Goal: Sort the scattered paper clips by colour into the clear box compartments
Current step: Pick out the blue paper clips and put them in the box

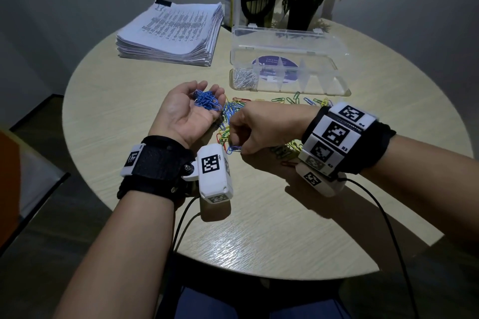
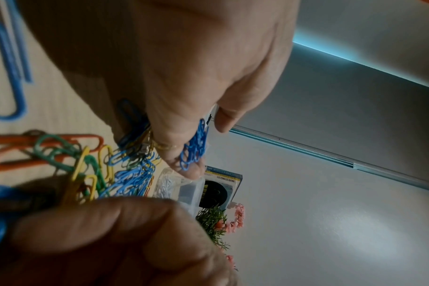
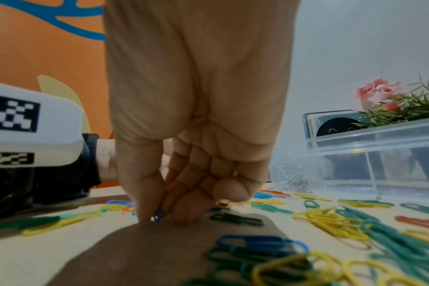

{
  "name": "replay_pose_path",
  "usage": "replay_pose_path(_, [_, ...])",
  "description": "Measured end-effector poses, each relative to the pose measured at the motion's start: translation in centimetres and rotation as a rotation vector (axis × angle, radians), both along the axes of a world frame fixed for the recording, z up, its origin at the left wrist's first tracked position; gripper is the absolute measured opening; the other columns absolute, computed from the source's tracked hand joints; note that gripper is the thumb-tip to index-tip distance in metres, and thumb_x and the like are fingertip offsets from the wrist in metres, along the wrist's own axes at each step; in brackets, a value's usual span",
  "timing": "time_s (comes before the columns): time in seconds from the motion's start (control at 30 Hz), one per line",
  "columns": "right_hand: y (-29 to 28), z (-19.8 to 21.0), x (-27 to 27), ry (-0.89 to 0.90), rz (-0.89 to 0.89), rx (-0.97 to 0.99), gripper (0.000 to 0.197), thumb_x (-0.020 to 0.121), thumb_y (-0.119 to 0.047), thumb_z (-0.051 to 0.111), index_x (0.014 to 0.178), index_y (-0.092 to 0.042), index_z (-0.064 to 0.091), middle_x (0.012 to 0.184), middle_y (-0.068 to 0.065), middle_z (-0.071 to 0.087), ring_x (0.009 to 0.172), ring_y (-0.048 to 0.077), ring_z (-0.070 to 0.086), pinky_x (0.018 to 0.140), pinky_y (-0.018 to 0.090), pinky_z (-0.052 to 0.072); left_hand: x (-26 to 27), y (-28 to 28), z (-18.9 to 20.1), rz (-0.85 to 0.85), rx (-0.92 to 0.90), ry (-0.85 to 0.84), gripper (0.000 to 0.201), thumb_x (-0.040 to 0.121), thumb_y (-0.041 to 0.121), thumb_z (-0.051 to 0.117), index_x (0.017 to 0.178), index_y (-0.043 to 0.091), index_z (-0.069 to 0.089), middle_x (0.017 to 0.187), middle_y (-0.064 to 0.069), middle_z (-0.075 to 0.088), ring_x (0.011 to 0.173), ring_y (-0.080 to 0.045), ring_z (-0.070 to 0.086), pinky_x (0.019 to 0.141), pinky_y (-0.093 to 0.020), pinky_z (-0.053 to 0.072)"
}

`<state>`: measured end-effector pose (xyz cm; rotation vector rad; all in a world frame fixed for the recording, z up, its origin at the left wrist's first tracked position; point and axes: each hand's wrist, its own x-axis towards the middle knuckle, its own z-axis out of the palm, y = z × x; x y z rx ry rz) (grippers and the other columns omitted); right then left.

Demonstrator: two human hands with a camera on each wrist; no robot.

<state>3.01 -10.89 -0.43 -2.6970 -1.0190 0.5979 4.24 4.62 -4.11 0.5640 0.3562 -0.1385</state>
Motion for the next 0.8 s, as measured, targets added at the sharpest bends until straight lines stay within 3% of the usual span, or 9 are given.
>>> replay_pose_path(0.1, [0.3, -0.1, 0.0, -0.036, 0.060, 0.007, 0.021, 0.078, -0.014, 0.071, 0.098, -0.019, 0.071, 0.075, -0.012, 0.062, 0.063, 0.002, 0.052, 0.061, 0.013, 0.042, 0.0, 0.0, 0.0, 0.007, -0.004, 0.006, 0.023, 0.099, 0.016, 0.036, 0.087, 0.003, 0.050, 0.089, -0.018, 0.054, 0.080, -0.026, 0.056, 0.071, -0.034, 0.048])
replay_pose_path(0.27, [0.6, -0.1, 0.0, -0.070, 0.108, -0.049, 0.015, 0.080, -0.018, 0.071, 0.094, -0.015, 0.074, 0.088, -0.003, 0.072, 0.073, 0.010, 0.059, 0.073, 0.025, 0.051, 0.1, -0.1, -0.1, 0.013, -0.002, 0.014, 0.023, 0.100, 0.017, 0.036, 0.089, 0.002, 0.050, 0.089, -0.019, 0.053, 0.080, -0.026, 0.056, 0.070, -0.035, 0.047])
replay_pose_path(0.4, [0.8, 0.1, -0.4, -0.123, 0.175, -0.157, 0.005, 0.083, -0.021, 0.066, 0.084, -0.016, 0.066, 0.073, -0.005, 0.061, 0.066, 0.014, 0.052, 0.059, 0.024, 0.042, 0.1, -0.1, -0.1, 0.017, -0.002, 0.018, 0.024, 0.100, 0.018, 0.036, 0.089, 0.003, 0.050, 0.089, -0.019, 0.054, 0.079, -0.027, 0.056, 0.070, -0.035, 0.047])
replay_pose_path(0.53, [0.6, 0.0, -0.6, -0.075, 0.133, -0.186, 0.020, 0.081, -0.021, 0.066, 0.066, -0.024, 0.052, 0.061, -0.012, 0.050, 0.055, 0.003, 0.046, 0.051, 0.021, 0.037, 0.1, 0.0, -0.1, 0.015, 0.006, 0.026, 0.025, 0.100, 0.019, 0.035, 0.088, 0.003, 0.050, 0.088, -0.019, 0.054, 0.080, -0.026, 0.056, 0.071, -0.035, 0.048])
replay_pose_path(0.6, [0.4, 0.2, -0.5, -0.075, 0.105, -0.160, 0.012, 0.080, -0.020, 0.066, 0.071, -0.020, 0.059, 0.062, -0.009, 0.053, 0.054, 0.005, 0.047, 0.052, 0.022, 0.038, 0.1, 0.0, -0.1, 0.010, 0.010, 0.027, 0.025, 0.100, 0.019, 0.036, 0.087, 0.004, 0.050, 0.088, -0.018, 0.054, 0.079, -0.026, 0.056, 0.071, -0.034, 0.048])
replay_pose_path(0.7, [0.3, 1.2, 0.5, -0.140, 0.012, -0.013, 0.005, 0.081, -0.017, 0.063, 0.079, -0.013, 0.065, 0.064, -0.002, 0.057, 0.057, 0.013, 0.049, 0.047, 0.014, 0.034, 0.0, -0.1, -0.1, -0.006, 0.033, 0.018, 0.024, 0.100, 0.019, 0.036, 0.088, 0.003, 0.051, 0.089, -0.019, 0.055, 0.080, -0.027, 0.057, 0.073, -0.036, 0.047])
replay_pose_path(0.8, [0.6, 2.8, 2.0, -0.169, -0.114, 0.188, 0.003, 0.084, -0.011, 0.065, 0.082, -0.009, 0.067, 0.064, -0.008, 0.059, 0.054, 0.006, 0.054, 0.043, 0.005, 0.035, -0.1, -0.3, -0.1, -0.045, 0.035, 0.006, 0.022, 0.099, 0.019, 0.038, 0.093, 0.003, 0.051, 0.093, -0.021, 0.056, 0.084, -0.030, 0.058, 0.083, -0.041, 0.047])
